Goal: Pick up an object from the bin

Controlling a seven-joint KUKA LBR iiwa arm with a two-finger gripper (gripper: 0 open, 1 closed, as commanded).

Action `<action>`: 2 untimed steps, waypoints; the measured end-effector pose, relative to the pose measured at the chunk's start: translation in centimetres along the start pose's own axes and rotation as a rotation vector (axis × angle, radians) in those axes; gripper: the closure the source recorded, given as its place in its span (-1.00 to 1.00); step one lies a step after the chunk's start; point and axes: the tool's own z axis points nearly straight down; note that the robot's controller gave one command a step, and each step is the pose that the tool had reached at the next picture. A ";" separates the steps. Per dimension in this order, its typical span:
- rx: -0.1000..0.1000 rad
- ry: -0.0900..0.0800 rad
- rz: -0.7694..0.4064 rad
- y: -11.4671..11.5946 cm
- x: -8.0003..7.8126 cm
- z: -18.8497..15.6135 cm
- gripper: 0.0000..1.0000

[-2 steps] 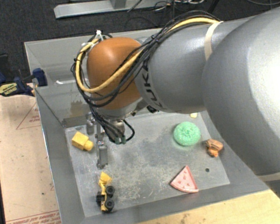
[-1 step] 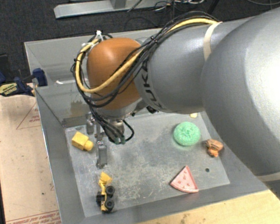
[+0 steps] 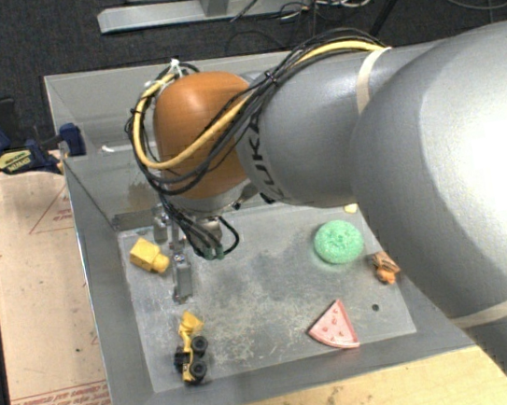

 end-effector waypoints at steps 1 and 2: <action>-0.001 -0.002 -0.293 0.1 0.7 1.7 -1.00; -0.002 -0.002 -0.092 -0.1 2.0 3.1 -1.00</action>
Offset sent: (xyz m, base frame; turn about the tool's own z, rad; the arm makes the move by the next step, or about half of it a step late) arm -0.0367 -0.0040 -0.0511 0.2056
